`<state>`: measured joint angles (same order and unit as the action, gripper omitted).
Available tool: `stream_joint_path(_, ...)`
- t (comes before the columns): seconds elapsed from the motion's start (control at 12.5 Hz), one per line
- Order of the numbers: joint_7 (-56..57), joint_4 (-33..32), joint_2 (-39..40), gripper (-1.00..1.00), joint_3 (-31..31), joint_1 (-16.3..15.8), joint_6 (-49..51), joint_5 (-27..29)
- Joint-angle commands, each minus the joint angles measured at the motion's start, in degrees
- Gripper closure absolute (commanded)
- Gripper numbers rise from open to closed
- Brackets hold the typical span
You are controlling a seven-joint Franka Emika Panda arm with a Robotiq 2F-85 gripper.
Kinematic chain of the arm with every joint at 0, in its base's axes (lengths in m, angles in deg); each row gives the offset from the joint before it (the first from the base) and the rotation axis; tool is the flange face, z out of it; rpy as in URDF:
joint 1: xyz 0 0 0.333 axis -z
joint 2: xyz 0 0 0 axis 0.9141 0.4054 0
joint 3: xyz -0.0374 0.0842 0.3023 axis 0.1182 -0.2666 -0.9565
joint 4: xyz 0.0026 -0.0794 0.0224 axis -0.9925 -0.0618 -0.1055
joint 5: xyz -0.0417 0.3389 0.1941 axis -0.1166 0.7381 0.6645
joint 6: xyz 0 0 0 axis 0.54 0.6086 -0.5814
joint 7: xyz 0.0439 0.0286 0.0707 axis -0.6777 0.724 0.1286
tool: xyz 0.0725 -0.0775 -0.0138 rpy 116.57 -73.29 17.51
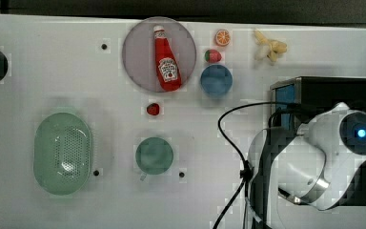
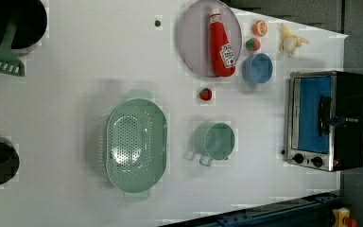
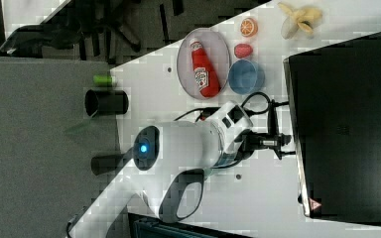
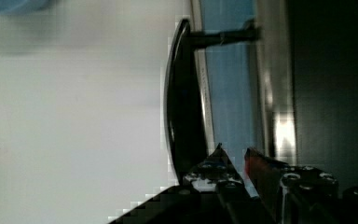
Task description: Flap open oven.
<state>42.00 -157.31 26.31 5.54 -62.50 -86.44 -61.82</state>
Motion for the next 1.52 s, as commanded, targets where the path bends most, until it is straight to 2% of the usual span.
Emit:
stream_joint_path(0.08,2.5,-1.5,-2.3,0.65,-0.6,0.0,-4.3,0.0)
stream_joint_path(0.64,0.2,-3.6,-0.8,0.65,-1.0,-0.5,-8.4,-0.7)
stream_joint_path(0.8,-2.0,-3.7,-0.8,0.65,-1.6,-1.7,-8.4,-5.4)
stream_joint_path(1.12,-17.0,-4.5,-0.7,0.65,-3.8,-4.0,-7.7,-17.2)
stream_joint_path(1.52,-27.2,-6.2,0.7,0.65,-8.1,-6.1,-6.7,-25.9)
